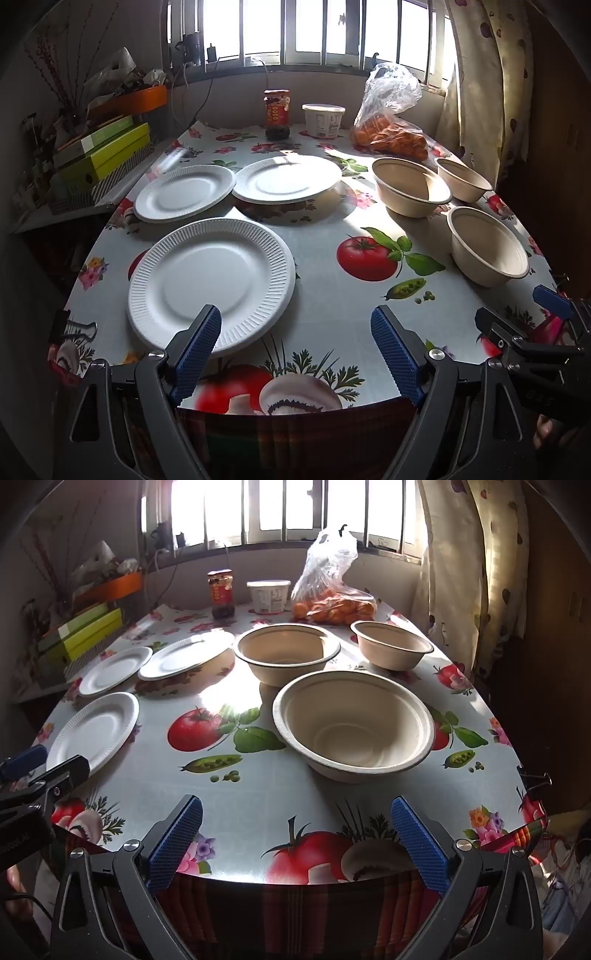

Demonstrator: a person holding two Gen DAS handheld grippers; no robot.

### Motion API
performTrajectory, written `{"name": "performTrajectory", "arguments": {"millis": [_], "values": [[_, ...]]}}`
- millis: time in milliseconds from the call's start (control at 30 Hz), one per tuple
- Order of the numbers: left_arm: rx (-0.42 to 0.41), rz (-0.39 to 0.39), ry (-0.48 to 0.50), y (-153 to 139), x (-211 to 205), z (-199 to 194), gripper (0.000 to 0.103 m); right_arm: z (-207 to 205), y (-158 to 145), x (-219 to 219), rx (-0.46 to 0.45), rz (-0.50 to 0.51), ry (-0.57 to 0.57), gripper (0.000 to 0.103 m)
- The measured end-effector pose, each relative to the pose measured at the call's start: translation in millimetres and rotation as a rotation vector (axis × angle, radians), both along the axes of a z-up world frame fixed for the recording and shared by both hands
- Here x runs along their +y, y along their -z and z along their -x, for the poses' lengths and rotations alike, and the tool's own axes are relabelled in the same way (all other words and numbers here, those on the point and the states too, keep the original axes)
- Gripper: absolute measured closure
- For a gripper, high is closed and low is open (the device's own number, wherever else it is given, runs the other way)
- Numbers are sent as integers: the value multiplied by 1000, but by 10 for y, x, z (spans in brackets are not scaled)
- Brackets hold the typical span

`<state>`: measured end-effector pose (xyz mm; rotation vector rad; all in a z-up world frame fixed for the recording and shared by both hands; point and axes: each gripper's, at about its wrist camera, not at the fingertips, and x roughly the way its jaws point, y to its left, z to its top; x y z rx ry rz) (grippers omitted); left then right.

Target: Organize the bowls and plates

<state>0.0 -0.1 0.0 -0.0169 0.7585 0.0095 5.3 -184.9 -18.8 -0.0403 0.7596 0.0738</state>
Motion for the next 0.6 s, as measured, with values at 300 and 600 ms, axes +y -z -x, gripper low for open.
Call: {"name": "performTrajectory", "arguments": {"millis": [300,600], "values": [[3,1,2,4,3,1,19,-2,-7,-16,-9,-3,-2,0],[7,4,-5,19,3,20,19,-9,-13,-17,-7,-3,-4,0]]}}
